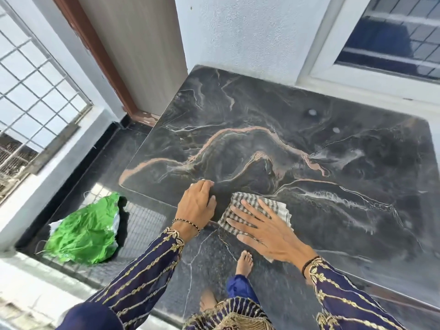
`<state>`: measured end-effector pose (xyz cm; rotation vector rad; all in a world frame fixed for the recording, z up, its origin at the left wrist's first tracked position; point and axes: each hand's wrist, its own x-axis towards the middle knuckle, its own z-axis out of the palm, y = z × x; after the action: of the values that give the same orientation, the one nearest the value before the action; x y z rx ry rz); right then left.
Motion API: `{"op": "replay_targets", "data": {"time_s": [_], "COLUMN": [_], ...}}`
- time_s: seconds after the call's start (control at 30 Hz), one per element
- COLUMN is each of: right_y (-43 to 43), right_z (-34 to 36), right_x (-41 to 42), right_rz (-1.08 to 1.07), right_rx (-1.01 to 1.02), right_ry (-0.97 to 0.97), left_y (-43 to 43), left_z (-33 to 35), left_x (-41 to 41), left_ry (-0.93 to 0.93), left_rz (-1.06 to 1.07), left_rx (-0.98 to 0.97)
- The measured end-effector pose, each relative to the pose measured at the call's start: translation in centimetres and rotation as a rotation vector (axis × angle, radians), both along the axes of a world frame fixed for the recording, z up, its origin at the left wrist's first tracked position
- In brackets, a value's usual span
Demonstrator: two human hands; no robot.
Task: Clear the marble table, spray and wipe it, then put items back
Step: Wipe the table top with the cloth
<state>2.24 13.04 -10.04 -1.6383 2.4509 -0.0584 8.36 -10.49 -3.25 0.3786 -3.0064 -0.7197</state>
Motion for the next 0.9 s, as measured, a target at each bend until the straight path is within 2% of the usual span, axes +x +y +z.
{"op": "replay_targets", "data": {"time_s": [0.27,0.47,0.8,0.9], "right_y": [0.3,-1.0,-4.4,-5.4], "right_z": [0.8,0.7,1.0,0.8], "right_x": [-6.0,-15.0,-30.2,-33.8], "right_rz": [-0.088,-0.141,-0.230,-0.260], "right_rx": [0.043,0.047,0.045,0.040], "right_ry": [-0.008,-0.021,-0.090,-0.102], "left_y": [1.6,1.7,2.1,2.5], "left_z": [-0.9,-1.6,-1.0,0.1], "left_x": [-3.8,-11.0,-25.0,-28.0], "left_ry": [-0.091,-0.216,-0.534,-0.671], "left_rz": [-0.086,-0.145,-0.168,-0.137], "left_rx": [0.014,-0.033,-0.264,-0.248]}}
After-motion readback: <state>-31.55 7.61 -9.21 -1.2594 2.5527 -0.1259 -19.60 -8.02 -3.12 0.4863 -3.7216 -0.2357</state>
